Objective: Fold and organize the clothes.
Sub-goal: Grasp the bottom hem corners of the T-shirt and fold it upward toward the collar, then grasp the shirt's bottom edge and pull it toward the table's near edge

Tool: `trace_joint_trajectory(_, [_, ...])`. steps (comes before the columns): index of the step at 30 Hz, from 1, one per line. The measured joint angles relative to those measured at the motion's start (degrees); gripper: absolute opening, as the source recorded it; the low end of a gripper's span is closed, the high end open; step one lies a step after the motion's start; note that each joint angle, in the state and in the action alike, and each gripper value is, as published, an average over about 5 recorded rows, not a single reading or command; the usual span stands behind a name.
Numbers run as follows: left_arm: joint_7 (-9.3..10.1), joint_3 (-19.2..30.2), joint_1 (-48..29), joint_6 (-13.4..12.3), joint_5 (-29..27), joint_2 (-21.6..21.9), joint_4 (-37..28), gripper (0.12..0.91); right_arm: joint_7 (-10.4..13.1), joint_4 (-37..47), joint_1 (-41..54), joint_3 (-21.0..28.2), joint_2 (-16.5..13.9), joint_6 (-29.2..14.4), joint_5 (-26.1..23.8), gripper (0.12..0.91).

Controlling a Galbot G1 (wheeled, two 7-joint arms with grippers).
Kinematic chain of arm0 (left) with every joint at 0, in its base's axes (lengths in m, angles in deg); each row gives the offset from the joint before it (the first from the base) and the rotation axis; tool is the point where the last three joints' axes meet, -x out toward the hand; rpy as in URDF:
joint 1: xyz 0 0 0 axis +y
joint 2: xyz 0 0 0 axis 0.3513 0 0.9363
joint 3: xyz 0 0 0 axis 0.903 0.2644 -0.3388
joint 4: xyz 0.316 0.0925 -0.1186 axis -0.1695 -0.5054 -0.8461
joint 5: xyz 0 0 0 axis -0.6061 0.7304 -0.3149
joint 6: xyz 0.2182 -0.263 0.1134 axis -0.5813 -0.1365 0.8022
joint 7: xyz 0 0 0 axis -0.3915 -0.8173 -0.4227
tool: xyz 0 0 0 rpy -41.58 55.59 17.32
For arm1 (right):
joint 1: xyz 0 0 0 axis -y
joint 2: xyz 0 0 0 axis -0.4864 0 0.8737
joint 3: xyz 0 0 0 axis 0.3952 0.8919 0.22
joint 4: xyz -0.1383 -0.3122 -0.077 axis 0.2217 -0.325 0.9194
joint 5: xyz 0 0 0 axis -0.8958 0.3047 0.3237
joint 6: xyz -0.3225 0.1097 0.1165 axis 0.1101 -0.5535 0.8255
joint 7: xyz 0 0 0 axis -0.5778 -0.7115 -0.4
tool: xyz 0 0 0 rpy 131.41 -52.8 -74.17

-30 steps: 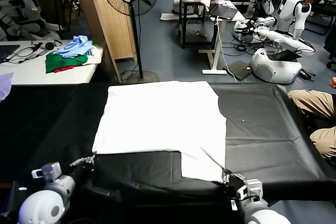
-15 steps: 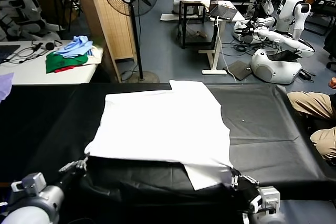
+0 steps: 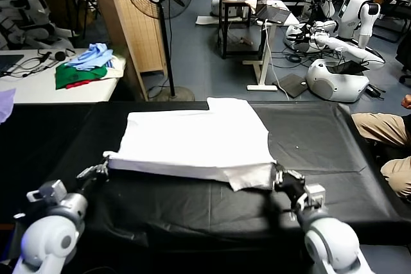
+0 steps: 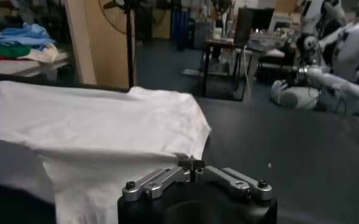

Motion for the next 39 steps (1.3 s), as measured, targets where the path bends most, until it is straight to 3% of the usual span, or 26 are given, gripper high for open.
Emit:
trace_joint_trajectory(11, [-1.30,5.9,-6.9,-0.8,-8.2,2.3,-7.6,0.127,-3.3,8.6,6.6,4.3,-0.3,-3.2,-1.7,0.134])
trace_joint_trajectory(13, [-1.57,6.7,-8.1,-0.8,-8.7,2.6,-9.1,0.127,-3.7,8.8,6.5,4.2,-0.4,-4.2,-1.7,0.189])
trace_joint_trajectory(15, [-1.73,7.3,-9.1,-0.8,-8.8,2.8,-10.4,0.138,-3.9,8.4,6.2,3.9,-0.5,-4.9,-1.7,0.293])
trace_joint_trajectory(18, [-1.99,7.9,-10.4,-0.7,-8.9,2.8,-12.0,0.202,-3.8,6.9,4.9,3.0,-0.9,-5.1,-1.7,0.460])
trace_joint_trajectory(22, [-2.06,8.7,-11.8,-0.7,-9.1,2.5,-13.5,0.435,-3.6,3.5,2.1,1.4,-1.2,-4.4,-1.7,0.674])
trace_joint_trajectory(25, [-1.99,8.9,-12.5,-0.7,-9.2,2.2,-14.0,0.620,-3.5,0.9,-0.3,0.5,-1.2,-3.5,-1.1,0.774])
trace_joint_trajectory(29, [-2.02,8.9,-12.4,-0.7,-9.5,1.9,-14.3,0.759,-3.4,-1.8,-3.5,0.1,-0.8,-1.9,0.1,0.796])
trace_joint_trajectory(32, [-2.26,8.5,-11.8,-0.6,-9.6,1.9,-14.1,0.795,-2.9,-2.6,-5.4,0.2,-0.3,-0.6,0.2,0.798])
trace_joint_trajectory(39, [-4.27,6.4,-9.0,0.6,-6.9,2.2,-13.7,0.798,-1.6,-3.4,-7.9,0.2,1.3,0.9,0.1,0.796])
